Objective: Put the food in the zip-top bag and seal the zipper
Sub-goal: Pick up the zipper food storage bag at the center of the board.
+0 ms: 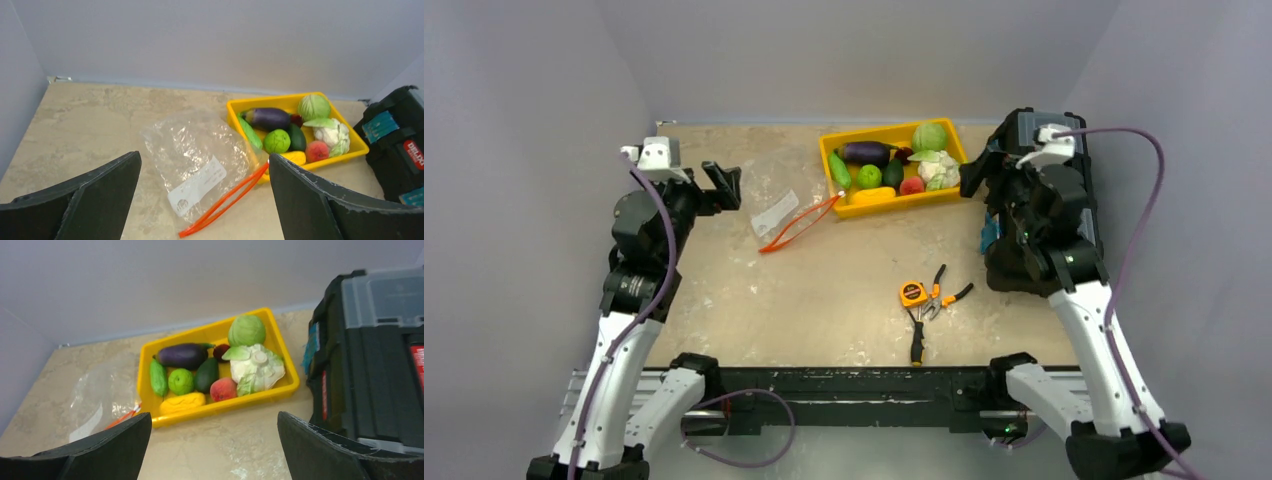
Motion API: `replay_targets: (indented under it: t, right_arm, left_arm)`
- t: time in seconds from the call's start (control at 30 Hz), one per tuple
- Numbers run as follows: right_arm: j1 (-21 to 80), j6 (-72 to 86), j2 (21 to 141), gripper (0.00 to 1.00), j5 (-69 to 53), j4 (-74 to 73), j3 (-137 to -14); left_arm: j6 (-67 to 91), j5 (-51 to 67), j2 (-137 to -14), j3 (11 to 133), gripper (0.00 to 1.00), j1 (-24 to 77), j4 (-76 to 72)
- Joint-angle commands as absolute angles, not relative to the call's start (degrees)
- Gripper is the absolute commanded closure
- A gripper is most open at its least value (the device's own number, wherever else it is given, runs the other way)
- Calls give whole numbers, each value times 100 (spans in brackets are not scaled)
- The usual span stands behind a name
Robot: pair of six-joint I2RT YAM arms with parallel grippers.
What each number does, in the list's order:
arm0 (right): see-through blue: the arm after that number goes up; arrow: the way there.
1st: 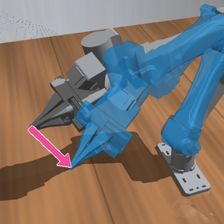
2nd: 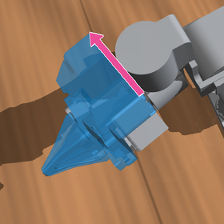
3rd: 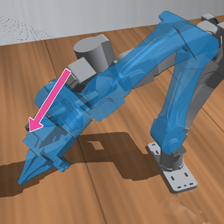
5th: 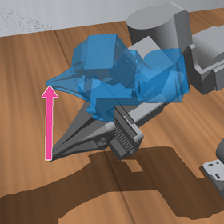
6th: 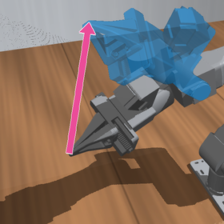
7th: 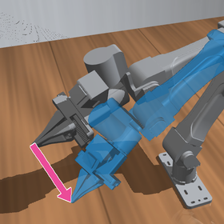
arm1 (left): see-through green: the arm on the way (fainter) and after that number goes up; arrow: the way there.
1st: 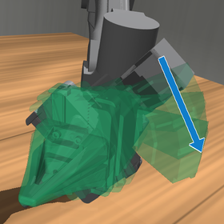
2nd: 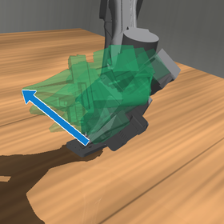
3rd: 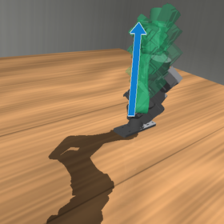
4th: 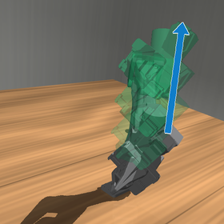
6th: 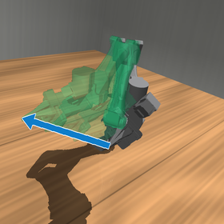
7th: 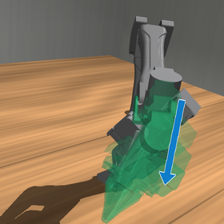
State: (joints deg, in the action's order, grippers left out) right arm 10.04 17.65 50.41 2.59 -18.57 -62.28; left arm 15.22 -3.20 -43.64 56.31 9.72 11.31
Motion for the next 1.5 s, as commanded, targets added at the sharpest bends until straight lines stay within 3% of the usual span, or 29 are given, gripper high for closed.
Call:
replay_targets:
  t: [0.0, 0.3, 0.5, 0.77, 0.9, 1.1, 1.3, 1.47]
  right_arm:
    - [1626, 1882, 5880, 1, 888, -1937, -6664]
    - [3401, 2249, 7878, 1, 1543, -1779, -7335]
    - [3826, 2257, 8684, 1, 1759, -2321, -7480]
    - [3824, 2192, 6906, 1, 850, -683, -5471]
    - [3829, 2347, 6132, 1, 620, -348, -4921]
    - [3826, 2461, 5587, 1, 639, -158, -4472]
    - [3831, 2400, 5200, 1, 871, -411, -4438]
    - [3831, 2433, 4941, 1, 989, -588, -4385]
  left_arm:
    - [1451, -41, -4920, 5723, 1, 940, 1634]
    - [1274, 547, -6361, 6410, 2, 979, 2579]
    - [618, -735, -6998, 6541, 2, 1668, 2934]
    - [-185, -2679, -7940, 6552, 1, 3202, 2859]
    - [-363, -2612, -8558, 6927, 21, 3379, 2869]
    - [-976, -3788, -9423, 7025, 17, 3952, 2383]
    - [-1006, -4121, -10099, 7407, 24, 3983, 2387]
    - [-1045, -4330, -10551, 7638, 44, 3985, 2224]
